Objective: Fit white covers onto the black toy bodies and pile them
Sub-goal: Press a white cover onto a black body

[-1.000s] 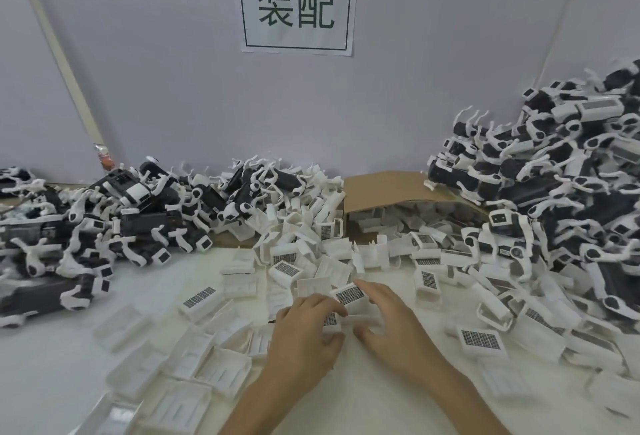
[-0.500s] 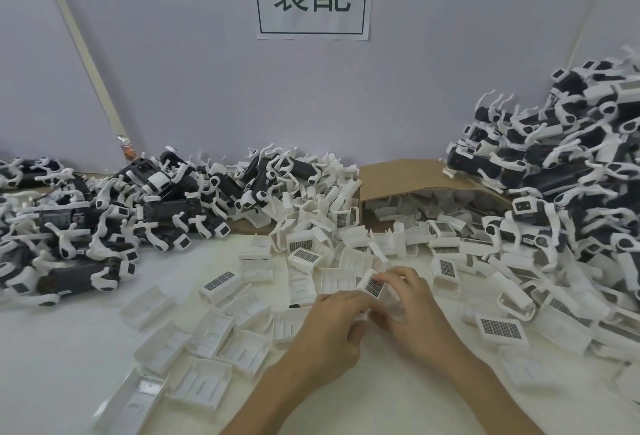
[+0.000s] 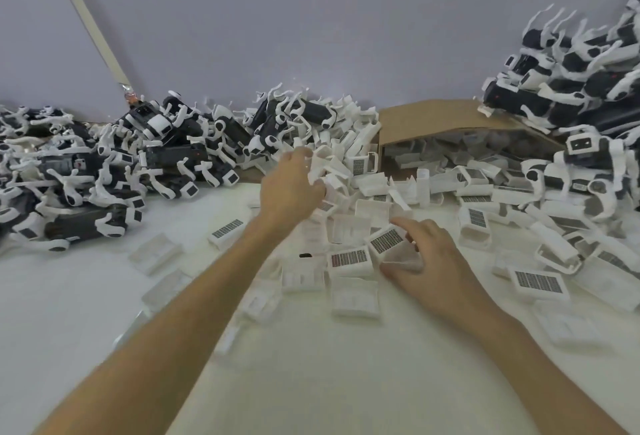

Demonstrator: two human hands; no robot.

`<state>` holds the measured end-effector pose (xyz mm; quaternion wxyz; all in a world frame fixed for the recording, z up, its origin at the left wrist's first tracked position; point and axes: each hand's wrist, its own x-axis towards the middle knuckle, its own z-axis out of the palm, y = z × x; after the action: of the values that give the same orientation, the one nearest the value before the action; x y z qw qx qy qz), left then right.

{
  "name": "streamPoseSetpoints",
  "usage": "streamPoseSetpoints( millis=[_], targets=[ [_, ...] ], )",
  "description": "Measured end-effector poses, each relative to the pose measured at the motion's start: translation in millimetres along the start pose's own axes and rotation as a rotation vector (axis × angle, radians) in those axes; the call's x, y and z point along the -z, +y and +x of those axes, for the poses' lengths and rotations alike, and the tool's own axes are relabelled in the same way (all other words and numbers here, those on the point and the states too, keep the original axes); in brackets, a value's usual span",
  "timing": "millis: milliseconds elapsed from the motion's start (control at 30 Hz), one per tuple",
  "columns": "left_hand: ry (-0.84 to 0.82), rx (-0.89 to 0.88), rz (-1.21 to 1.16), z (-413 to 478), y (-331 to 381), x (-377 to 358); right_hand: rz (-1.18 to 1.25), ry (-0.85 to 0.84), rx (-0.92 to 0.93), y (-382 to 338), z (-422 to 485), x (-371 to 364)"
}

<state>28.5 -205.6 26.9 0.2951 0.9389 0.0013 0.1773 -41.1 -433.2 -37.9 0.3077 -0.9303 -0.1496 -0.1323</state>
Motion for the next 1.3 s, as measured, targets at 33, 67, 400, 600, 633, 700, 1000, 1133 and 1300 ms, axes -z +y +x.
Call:
streamPoseSetpoints(
  millis=[33,67,400,600,633,700,1000,1133,1300],
  targets=[
    [-0.008,0.065,0.019,18.1,-11.6,2.4,-0.02,-0.008,-0.001,0.2,0.5,-0.3],
    [0.0,0.125,0.019,35.3,-24.2,3.9,-0.033,-0.013,-0.009,0.7,0.7,-0.8],
    [0.028,0.272,-0.121,130.9,-94.2,-8.6,0.06,0.0,0.004,4.1,1.4,2.0],
    [0.076,0.241,-0.038,113.7,-87.5,-16.8,0.068,-0.037,-0.039,3.7,2.3,5.5],
    [0.072,0.261,-0.08,109.6,-86.8,-15.6,0.069,-0.046,-0.041,3.1,1.8,5.5],
    [0.031,0.32,-0.237,101.0,-86.1,-10.8,0.07,-0.071,-0.043,3.0,0.7,5.2],
    [0.122,0.426,-1.173,48.3,-25.6,45.2,0.011,-0.103,-0.013,-0.3,1.4,7.1],
    [0.001,0.395,-1.45,-3.2,1.1,40.3,0.0,-0.126,-0.029,-3.3,-1.2,10.8],
    [-0.096,0.426,-1.472,-57.3,14.8,6.5,0.028,-0.179,-0.108,-10.4,-2.1,15.8]
  ],
)
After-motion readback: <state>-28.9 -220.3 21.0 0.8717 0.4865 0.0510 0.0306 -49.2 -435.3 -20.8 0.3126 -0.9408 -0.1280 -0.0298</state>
